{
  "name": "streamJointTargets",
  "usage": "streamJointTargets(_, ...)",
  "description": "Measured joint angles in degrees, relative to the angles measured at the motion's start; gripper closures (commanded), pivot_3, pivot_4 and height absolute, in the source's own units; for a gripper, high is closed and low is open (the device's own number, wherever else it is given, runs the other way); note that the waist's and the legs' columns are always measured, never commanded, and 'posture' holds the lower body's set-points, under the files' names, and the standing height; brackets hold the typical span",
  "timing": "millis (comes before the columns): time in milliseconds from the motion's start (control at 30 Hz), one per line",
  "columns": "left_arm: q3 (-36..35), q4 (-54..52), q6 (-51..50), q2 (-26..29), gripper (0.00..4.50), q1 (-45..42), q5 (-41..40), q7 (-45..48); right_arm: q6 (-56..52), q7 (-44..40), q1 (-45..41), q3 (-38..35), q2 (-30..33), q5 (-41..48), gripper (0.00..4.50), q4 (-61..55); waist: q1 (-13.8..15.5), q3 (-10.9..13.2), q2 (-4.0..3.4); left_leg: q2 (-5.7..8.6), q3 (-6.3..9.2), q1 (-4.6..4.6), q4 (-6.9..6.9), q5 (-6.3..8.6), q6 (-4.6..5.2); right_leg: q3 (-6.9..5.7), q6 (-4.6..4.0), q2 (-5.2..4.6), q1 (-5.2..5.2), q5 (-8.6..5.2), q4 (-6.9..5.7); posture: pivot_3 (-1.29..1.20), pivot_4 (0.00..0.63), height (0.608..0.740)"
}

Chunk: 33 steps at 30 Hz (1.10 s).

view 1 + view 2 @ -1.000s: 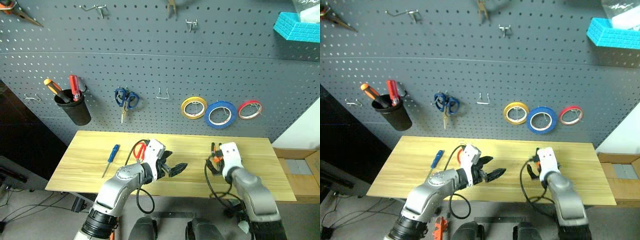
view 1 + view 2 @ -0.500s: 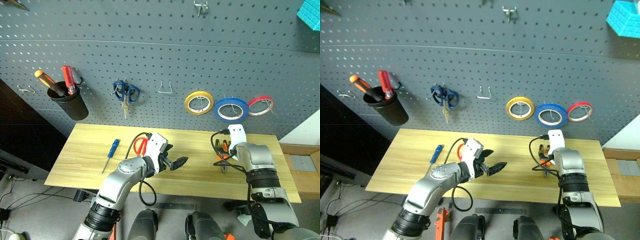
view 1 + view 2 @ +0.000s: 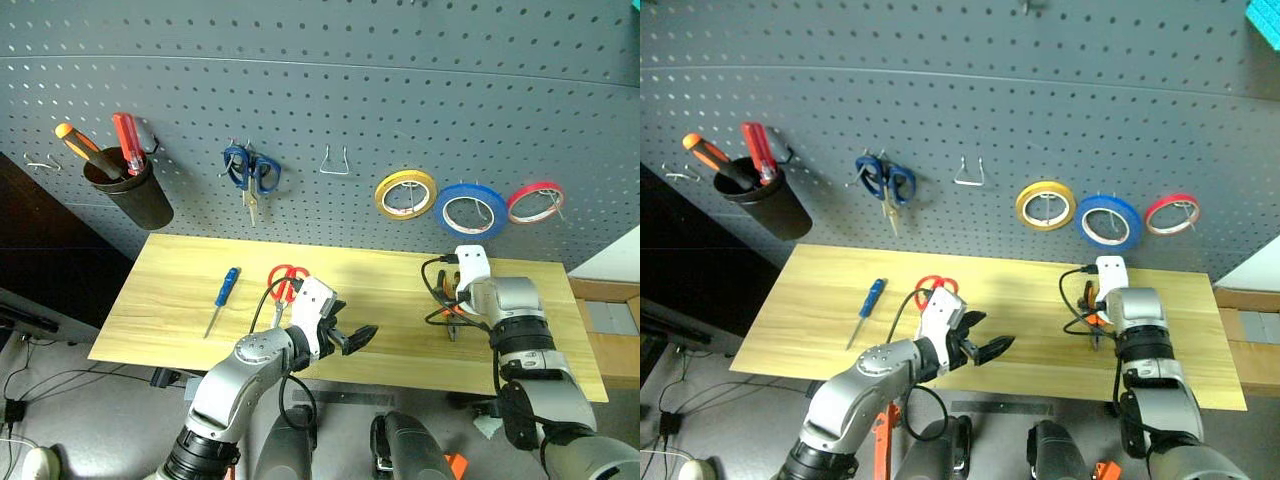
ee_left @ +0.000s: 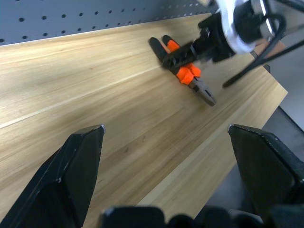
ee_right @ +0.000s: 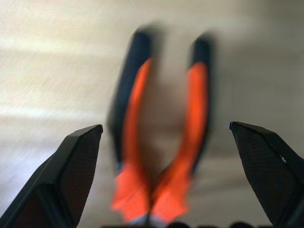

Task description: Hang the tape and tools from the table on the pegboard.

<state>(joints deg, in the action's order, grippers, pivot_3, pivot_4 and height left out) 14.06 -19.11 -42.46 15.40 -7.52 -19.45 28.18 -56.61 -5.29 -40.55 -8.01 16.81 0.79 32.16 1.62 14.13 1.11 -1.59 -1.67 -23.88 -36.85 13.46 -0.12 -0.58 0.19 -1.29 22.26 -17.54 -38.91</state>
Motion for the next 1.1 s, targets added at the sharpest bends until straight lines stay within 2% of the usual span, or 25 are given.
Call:
streamJointTargets(233, -0.73, 0.01, 0.02, -0.24, 0.00, -0.57, -0.01, -0.04, 1.28, 0.97, -1.69, -0.49, 0.35, 0.62, 0.03, 5.65, 0.00, 0.04, 0.02, -0.02, -0.01, 0.01, 0.02, 0.00, -0.04, 0.00, 0.02, 0.00, 0.00, -0.01, 0.00, 0.20, 0.289, 0.740)
streamJointTargets(567, -0.96, -1.45, -1.58, 0.16, 0.00, -0.13, -0.81, -0.13, 4.49, 4.87, -7.72, -6.53, -0.37, 3.45, 0.03, 17.60, -0.02, 0.26, 0.35, -0.03, -0.01, 0.07, 0.00, -0.02, -0.11, -0.01, 0.03, 0.00, -0.05, -0.01, 0.00, 0.23, 0.295, 0.740)
streamJointTargets(667, -0.96, -1.78, -2.09, 0.16, 0.00, 0.18, -0.81, -0.23, 5.87, 5.38, -8.48, -7.54, -0.10, 4.61, 0.60, 19.89, 0.06, 0.33, 0.47, -0.04, 0.00, 0.08, 0.00, -0.03, -0.12, -0.01, 0.04, 0.00, -0.07, 0.00, 0.00, 0.23, 0.297, 0.740)
streamJointTargets(767, -0.96, -2.14, -2.18, 0.15, 0.00, 0.17, -0.81, -0.34, 7.08, 5.50, -9.09, -7.74, 0.00, 5.03, 1.50, 21.28, 0.18, 0.34, 0.49, -0.03, 0.00, 0.08, 0.00, -0.03, -0.12, -0.01, 0.05, 0.00, -0.07, 0.00, 0.00, 0.23, 0.292, 0.740)
streamJointTargets(1000, -0.96, -2.49, -2.24, 0.01, 0.00, -0.40, -0.83, -0.46, 8.07, 5.68, -9.65, -7.15, 0.31, 4.96, 1.53, 22.56, 0.34, 0.34, 0.49, -0.04, 0.00, 0.07, 0.01, -0.03, -0.13, -0.01, 0.06, -0.01, -0.07, 0.00, 0.01, 0.21, 0.275, 0.740)
streamJointTargets(1100, -0.95, -2.51, -2.11, -0.16, 0.00, -0.46, -1.29, 0.17, 8.77, 2.69, -7.12, -2.55, 0.83, 3.63, 1.53, 18.23, 0.34, 0.34, 0.49, -0.04, 0.01, 0.06, 0.05, -0.03, -0.16, -0.03, 0.08, -0.01, -0.05, -0.01, 0.05, 0.21, 0.265, 0.740)
